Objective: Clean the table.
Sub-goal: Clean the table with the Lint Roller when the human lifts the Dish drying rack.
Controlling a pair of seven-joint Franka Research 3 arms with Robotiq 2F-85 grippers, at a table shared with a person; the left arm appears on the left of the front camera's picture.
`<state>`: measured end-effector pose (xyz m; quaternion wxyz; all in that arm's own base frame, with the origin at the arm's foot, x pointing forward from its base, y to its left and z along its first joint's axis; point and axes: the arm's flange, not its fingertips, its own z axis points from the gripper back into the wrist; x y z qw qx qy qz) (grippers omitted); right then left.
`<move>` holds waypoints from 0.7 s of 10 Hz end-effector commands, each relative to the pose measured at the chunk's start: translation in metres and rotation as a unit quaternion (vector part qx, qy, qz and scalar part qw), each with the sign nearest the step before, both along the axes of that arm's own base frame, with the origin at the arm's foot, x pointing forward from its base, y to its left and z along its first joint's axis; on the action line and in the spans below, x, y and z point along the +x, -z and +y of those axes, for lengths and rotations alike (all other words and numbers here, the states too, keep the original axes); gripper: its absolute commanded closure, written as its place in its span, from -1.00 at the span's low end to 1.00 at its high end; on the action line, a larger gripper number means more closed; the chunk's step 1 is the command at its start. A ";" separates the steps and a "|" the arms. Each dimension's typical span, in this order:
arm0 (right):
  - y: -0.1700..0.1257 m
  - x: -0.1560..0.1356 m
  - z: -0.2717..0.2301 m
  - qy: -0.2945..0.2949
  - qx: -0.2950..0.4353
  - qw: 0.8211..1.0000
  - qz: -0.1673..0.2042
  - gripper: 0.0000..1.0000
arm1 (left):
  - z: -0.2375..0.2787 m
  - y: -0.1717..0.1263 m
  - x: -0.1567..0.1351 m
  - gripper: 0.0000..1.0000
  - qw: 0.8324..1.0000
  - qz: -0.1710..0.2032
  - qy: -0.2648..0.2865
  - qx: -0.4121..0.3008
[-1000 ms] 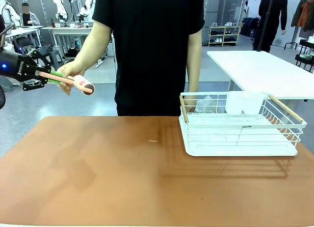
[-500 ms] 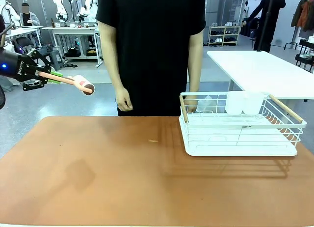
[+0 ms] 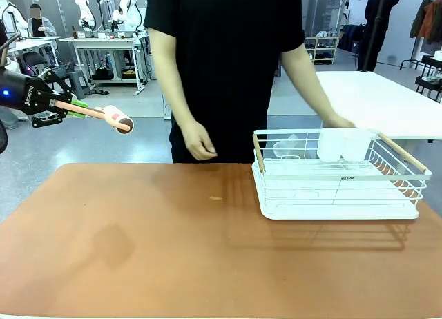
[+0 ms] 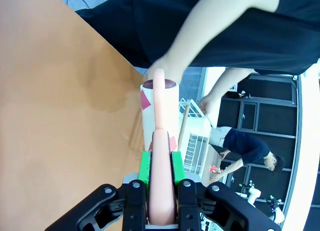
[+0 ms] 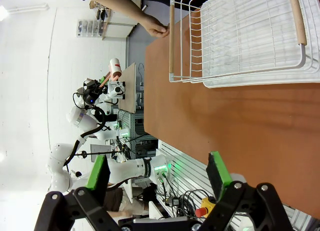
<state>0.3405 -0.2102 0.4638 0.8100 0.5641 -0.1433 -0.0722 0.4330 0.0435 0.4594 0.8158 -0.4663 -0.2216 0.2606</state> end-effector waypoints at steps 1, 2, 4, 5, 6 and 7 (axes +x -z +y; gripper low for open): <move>-0.002 -0.003 0.001 -0.003 0.003 1.000 -0.012 -1.00 | 0.000 -0.001 0.000 1.00 1.000 -0.001 -0.001 0.001; -0.002 -0.003 0.001 -0.003 0.003 1.000 -0.012 -1.00 | 0.000 -0.001 0.000 1.00 1.000 -0.001 -0.001 0.001; -0.002 -0.003 0.001 -0.003 0.003 1.000 -0.012 -1.00 | 0.000 -0.001 0.000 1.00 1.000 -0.001 -0.001 0.001; -0.002 -0.003 0.001 -0.003 0.003 1.000 -0.012 -1.00 | 0.000 -0.001 0.000 1.00 1.000 -0.001 -0.001 0.001; -0.002 -0.003 0.001 -0.003 0.003 1.000 -0.012 -1.00 | 0.000 -0.001 0.000 1.00 1.000 -0.001 -0.001 0.001; -0.002 -0.003 0.001 -0.003 0.003 1.000 -0.012 -1.00 | 0.000 -0.001 0.000 1.00 1.000 -0.001 -0.001 0.001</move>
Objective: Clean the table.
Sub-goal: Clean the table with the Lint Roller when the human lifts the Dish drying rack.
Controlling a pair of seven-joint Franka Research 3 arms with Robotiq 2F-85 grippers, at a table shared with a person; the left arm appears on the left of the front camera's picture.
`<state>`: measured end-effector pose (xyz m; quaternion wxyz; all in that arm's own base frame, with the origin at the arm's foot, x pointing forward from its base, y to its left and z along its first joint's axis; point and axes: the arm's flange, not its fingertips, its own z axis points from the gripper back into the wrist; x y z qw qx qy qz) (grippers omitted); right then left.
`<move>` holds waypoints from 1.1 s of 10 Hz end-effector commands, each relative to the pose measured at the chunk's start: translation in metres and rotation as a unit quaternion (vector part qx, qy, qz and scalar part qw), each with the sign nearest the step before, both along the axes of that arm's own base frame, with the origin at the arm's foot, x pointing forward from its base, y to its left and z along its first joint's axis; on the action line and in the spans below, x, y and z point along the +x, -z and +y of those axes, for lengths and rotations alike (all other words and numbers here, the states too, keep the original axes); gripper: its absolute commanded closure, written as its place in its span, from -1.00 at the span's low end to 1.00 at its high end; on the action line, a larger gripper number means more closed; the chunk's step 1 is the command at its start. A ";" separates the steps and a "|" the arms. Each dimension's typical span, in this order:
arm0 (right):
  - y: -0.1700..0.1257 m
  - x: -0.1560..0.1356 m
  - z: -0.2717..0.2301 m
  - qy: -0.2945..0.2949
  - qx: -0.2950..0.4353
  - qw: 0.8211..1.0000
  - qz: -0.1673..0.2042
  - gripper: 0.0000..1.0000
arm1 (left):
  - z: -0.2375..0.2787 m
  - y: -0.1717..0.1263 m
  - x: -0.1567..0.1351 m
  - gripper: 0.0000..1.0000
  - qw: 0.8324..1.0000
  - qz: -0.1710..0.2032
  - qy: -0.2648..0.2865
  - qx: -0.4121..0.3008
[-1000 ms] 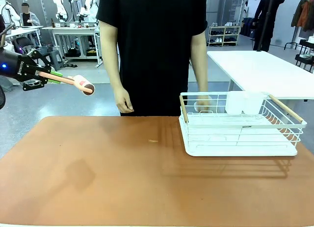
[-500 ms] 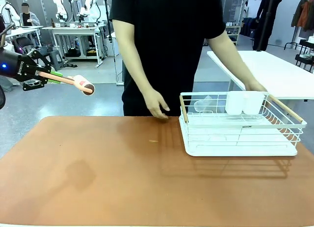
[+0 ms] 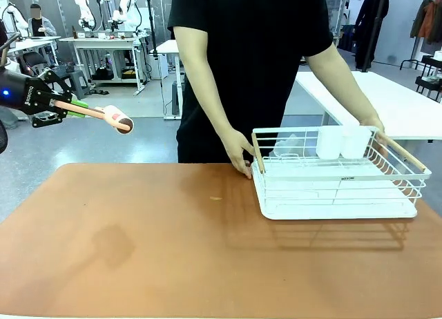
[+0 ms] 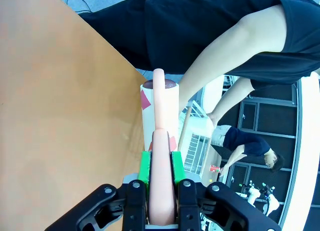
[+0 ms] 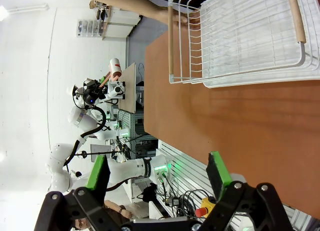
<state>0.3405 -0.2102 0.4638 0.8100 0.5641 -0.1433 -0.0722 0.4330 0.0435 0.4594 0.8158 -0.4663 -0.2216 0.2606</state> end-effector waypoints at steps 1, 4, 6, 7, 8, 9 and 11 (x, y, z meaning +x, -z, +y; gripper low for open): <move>-0.002 -0.003 0.001 -0.003 0.003 1.000 -0.012 -1.00 | 0.000 -0.001 0.000 1.00 1.000 -0.001 -0.001 0.001; -0.002 -0.003 0.001 -0.003 0.003 1.000 -0.012 -1.00 | 0.000 -0.001 0.000 1.00 1.000 -0.001 -0.001 0.001; -0.002 -0.003 0.001 -0.003 0.003 1.000 -0.012 -1.00 | 0.000 -0.001 0.000 1.00 1.000 -0.001 -0.001 0.001; -0.002 -0.003 0.001 -0.003 0.003 1.000 -0.012 -1.00 | 0.000 -0.001 0.000 1.00 1.000 -0.001 -0.001 0.001; -0.002 -0.003 0.001 -0.003 0.003 1.000 -0.012 -1.00 | 0.000 -0.001 0.000 1.00 1.000 -0.001 -0.001 0.001; -0.002 -0.003 0.001 -0.003 0.003 1.000 -0.012 -1.00 | 0.000 -0.001 0.000 1.00 1.000 -0.001 -0.001 0.001; -0.002 -0.003 0.001 -0.003 0.003 1.000 -0.012 -1.00 | 0.000 -0.001 0.000 1.00 1.000 -0.001 -0.001 0.001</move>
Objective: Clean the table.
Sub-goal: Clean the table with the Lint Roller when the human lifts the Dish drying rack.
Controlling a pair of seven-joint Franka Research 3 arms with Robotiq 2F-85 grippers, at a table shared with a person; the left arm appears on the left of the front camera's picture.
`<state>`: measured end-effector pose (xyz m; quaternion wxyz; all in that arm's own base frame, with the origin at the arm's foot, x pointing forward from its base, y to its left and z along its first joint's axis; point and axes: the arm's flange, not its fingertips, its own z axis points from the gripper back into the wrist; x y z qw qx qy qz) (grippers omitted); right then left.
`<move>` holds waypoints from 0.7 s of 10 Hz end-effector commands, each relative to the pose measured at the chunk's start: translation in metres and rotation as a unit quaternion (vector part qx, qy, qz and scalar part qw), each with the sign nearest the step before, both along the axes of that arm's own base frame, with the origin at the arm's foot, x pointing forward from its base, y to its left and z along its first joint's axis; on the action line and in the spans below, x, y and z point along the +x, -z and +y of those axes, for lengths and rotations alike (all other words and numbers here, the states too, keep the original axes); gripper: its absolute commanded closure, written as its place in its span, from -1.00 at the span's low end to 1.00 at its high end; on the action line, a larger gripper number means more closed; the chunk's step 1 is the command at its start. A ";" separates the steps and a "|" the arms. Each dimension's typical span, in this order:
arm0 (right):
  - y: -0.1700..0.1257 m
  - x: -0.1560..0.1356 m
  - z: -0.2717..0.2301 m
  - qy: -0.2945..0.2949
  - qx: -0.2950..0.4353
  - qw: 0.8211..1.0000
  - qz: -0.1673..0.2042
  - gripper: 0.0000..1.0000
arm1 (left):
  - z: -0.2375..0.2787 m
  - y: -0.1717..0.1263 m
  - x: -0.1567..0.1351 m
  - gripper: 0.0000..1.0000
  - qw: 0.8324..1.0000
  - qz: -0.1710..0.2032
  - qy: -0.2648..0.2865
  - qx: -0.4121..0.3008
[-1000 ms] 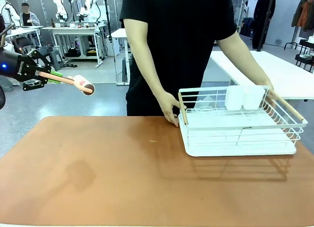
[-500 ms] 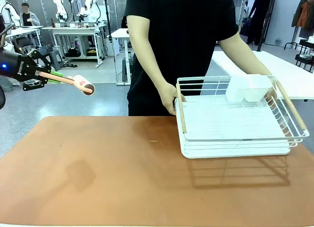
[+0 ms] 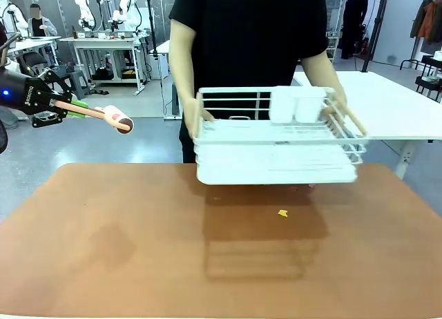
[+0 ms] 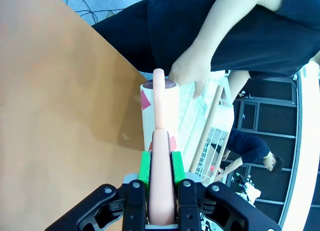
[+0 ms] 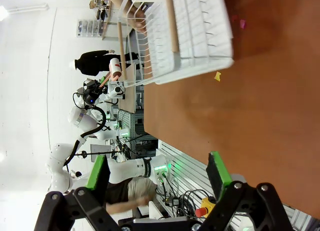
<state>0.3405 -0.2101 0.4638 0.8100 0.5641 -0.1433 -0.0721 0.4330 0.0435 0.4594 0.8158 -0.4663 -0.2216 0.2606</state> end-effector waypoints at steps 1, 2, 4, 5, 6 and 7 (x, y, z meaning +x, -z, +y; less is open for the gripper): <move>-0.002 -0.003 0.001 -0.003 0.003 1.000 -0.012 -1.00 | 0.000 -0.001 0.000 1.00 1.000 -0.001 -0.001 0.001; -0.002 -0.003 0.001 -0.003 0.003 1.000 -0.012 -1.00 | 0.000 -0.001 0.000 1.00 1.000 -0.001 -0.001 0.001; -0.002 -0.003 0.001 -0.003 0.003 1.000 -0.012 -1.00 | 0.000 -0.001 0.000 1.00 1.000 -0.001 -0.001 0.001; -0.002 -0.003 0.001 -0.003 0.003 1.000 -0.012 -1.00 | 0.000 -0.001 0.000 1.00 1.000 -0.001 -0.001 0.001; -0.002 -0.003 0.001 -0.003 0.003 1.000 -0.012 -1.00 | 0.000 -0.001 0.000 1.00 1.000 -0.001 -0.001 0.001; -0.002 -0.003 0.001 -0.003 0.003 1.000 -0.012 -1.00 | 0.000 -0.001 0.000 1.00 1.000 -0.001 -0.001 0.001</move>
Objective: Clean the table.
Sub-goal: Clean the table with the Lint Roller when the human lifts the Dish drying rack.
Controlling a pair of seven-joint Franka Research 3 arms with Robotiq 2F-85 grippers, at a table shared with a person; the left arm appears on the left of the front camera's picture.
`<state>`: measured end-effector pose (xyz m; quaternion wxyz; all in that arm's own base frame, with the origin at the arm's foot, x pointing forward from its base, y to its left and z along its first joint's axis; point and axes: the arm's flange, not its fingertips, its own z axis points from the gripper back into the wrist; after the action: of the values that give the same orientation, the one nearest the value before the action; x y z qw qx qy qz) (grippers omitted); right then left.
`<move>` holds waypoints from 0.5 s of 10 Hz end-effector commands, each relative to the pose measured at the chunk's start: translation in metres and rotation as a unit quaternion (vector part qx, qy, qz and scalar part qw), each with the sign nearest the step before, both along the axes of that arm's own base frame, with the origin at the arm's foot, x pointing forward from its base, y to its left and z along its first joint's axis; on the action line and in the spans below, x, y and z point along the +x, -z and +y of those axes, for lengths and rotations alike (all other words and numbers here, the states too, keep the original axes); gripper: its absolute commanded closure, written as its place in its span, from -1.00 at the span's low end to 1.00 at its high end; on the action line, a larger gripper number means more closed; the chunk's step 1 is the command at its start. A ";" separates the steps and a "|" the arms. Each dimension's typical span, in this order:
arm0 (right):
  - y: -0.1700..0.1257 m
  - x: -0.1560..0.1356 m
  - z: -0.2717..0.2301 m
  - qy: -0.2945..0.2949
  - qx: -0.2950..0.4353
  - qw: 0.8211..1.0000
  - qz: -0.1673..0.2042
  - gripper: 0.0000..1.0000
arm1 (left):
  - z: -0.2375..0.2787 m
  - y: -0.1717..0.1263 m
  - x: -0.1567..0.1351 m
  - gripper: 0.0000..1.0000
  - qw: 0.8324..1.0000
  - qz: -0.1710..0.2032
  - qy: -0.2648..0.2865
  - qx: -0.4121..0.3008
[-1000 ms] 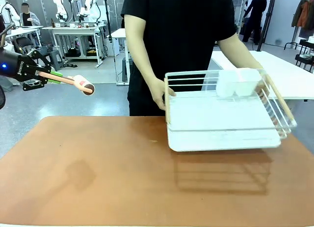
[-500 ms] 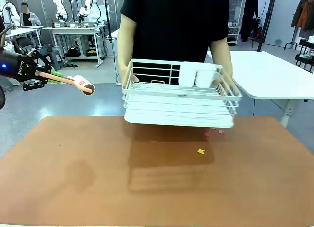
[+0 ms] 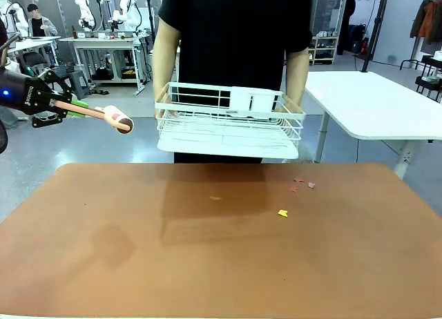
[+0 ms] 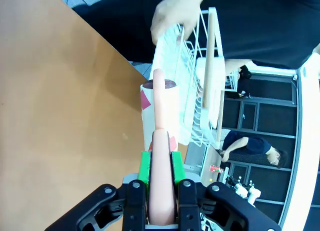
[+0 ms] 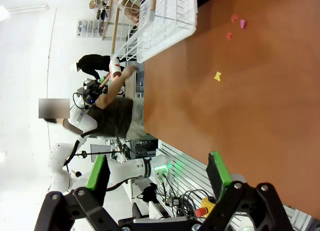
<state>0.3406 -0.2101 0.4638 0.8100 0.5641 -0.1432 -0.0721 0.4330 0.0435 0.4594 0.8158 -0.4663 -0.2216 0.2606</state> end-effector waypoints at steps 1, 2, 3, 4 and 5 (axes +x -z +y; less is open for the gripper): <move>-0.002 -0.003 0.001 -0.003 0.003 1.000 -0.012 -1.00 | 0.000 -0.001 0.000 1.00 1.000 -0.001 -0.001 0.001; -0.002 -0.003 0.001 -0.003 0.003 1.000 -0.012 -1.00 | 0.000 -0.001 0.000 1.00 1.000 -0.001 -0.001 0.001; -0.002 -0.003 0.001 -0.003 0.003 1.000 -0.012 -1.00 | 0.000 -0.001 0.000 1.00 1.000 -0.001 -0.001 0.001; -0.002 -0.003 0.001 -0.003 0.003 1.000 -0.012 -1.00 | 0.000 -0.001 0.000 1.00 1.000 -0.001 -0.001 0.001; -0.002 -0.003 0.001 -0.003 0.003 1.000 -0.012 -1.00 | 0.000 -0.001 0.000 1.00 1.000 -0.001 -0.001 0.001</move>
<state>0.3406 -0.2101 0.4638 0.8100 0.5641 -0.1432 -0.0721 0.4330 0.0435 0.4594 0.8158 -0.4663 -0.2216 0.2606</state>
